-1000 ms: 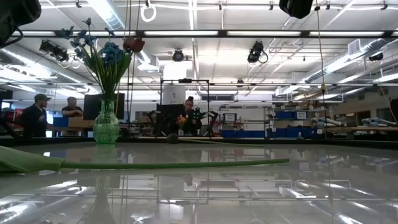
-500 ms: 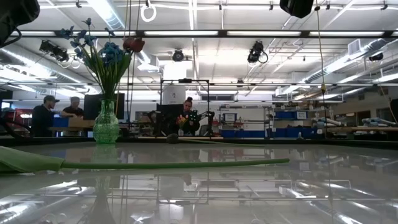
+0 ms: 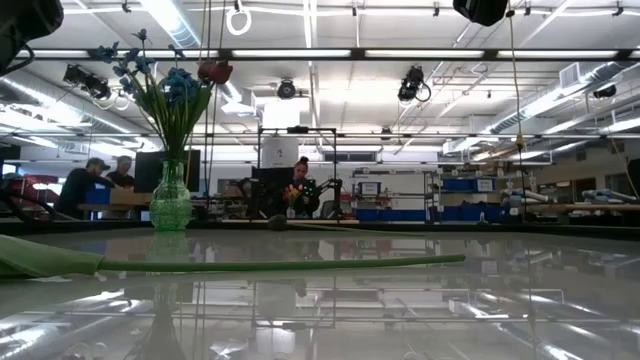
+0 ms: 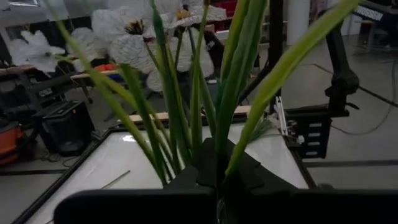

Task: Sort flowers into vase by color
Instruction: Put the top white flowers into the red vase

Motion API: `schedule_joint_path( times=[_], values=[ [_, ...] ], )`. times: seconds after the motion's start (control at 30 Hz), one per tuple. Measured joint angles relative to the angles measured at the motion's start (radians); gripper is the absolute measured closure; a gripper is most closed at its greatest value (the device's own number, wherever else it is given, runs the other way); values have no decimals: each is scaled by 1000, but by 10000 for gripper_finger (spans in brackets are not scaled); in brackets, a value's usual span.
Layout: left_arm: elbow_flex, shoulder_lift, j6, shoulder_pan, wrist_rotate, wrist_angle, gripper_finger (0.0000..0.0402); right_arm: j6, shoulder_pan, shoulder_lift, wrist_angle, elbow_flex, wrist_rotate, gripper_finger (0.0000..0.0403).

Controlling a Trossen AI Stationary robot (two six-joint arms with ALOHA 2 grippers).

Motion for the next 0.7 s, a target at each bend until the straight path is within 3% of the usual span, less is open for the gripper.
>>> schedule_joint_path(
  times=[0.43,0.7],
  values=[
    [-115,0,-249,29,83,-3,384,29,13,0,0,0,0,241],
    [-114,-5,-425,33,214,-47,288,99,13,2,0,0,-56,237]
  ],
)
